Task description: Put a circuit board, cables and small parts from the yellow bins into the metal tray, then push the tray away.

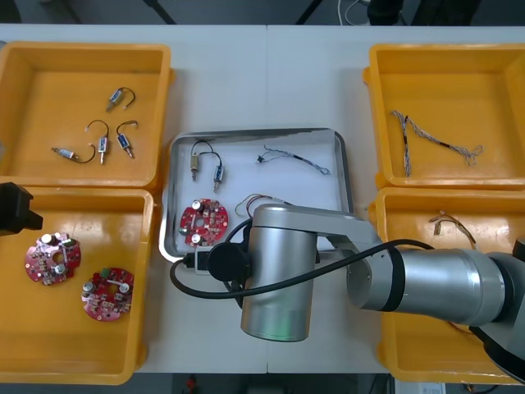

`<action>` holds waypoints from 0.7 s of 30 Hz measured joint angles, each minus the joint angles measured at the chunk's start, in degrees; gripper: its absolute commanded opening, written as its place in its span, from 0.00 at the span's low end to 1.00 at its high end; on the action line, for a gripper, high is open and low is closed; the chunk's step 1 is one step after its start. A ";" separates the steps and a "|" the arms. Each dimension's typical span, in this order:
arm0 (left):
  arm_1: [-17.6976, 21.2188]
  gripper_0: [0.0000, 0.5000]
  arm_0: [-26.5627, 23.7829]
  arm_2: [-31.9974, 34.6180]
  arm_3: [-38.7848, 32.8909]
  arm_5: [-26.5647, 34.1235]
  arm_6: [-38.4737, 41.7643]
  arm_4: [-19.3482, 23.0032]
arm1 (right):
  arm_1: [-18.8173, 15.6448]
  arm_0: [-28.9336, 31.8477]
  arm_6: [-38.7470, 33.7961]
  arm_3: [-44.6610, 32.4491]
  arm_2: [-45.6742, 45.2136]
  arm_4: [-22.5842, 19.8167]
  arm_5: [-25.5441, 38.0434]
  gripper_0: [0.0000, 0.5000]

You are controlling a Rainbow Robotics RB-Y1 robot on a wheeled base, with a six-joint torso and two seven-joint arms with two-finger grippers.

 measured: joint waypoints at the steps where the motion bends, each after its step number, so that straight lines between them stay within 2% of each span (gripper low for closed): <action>1: 0.00 1.00 0.00 0.00 0.00 0.00 0.00 0.00 | -0.05 -0.15 0.00 0.05 0.00 0.42 0.05 0.00; 11: 0.00 1.00 0.00 0.00 -0.01 0.00 0.00 0.00 | 0.28 -4.15 0.00 4.78 0.07 1.22 0.22 0.00; 21: 0.00 1.00 0.00 0.00 -0.03 0.00 0.00 0.00 | 3.30 -9.82 0.00 12.71 0.22 1.25 0.20 0.00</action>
